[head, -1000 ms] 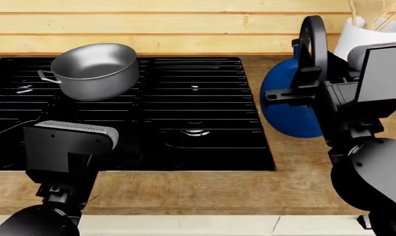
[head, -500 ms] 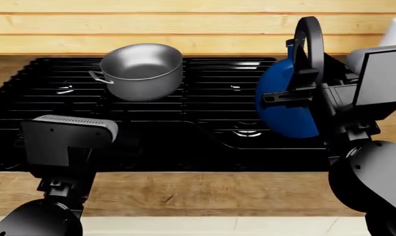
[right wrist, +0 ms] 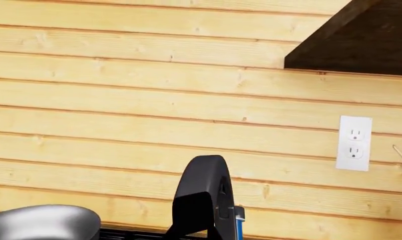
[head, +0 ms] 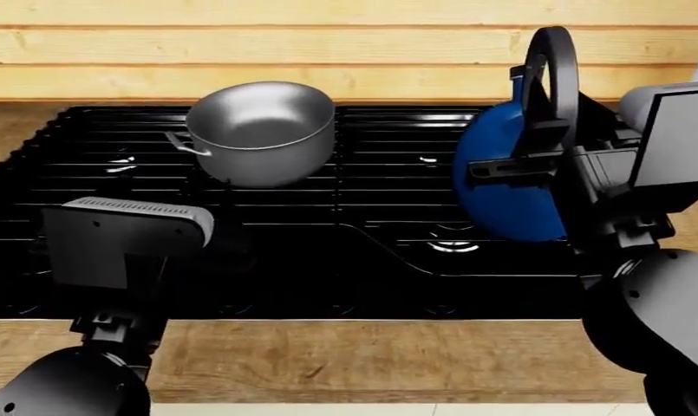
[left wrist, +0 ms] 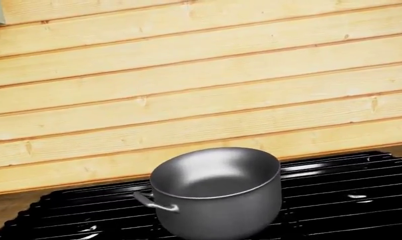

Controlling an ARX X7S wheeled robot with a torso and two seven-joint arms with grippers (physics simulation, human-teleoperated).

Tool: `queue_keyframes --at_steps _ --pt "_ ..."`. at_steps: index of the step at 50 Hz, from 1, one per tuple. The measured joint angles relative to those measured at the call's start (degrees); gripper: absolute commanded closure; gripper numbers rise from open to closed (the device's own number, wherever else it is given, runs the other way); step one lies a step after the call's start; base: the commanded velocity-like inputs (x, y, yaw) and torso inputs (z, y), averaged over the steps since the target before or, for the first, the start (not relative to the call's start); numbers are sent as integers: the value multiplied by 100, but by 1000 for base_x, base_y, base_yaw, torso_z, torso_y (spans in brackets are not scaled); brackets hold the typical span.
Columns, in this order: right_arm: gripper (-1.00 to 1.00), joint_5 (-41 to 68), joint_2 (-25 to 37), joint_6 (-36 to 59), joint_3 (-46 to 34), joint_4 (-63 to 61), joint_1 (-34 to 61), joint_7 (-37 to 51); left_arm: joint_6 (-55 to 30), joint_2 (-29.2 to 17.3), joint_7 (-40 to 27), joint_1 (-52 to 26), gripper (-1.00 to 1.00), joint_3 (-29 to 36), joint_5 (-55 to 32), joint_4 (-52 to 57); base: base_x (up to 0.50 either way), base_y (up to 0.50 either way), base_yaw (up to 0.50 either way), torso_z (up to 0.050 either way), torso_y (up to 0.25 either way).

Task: Pick the kettle from the counter and place it on a stove burner. Then turn the burner on.

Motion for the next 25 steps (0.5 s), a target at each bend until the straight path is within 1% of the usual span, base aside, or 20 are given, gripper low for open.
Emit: queue_keyframes --at_steps 12,25 --pt "100 -98 -52 -137 -43 127 -34 -92 -79 -2 -53 -71 -100 31 -55 47 81 0 0 0 1" --pt "100 -145 -99 -151 -147 182 96 -174 -118 -28 -89 -98 -100 13 -118 94 171 0 0 1 2"
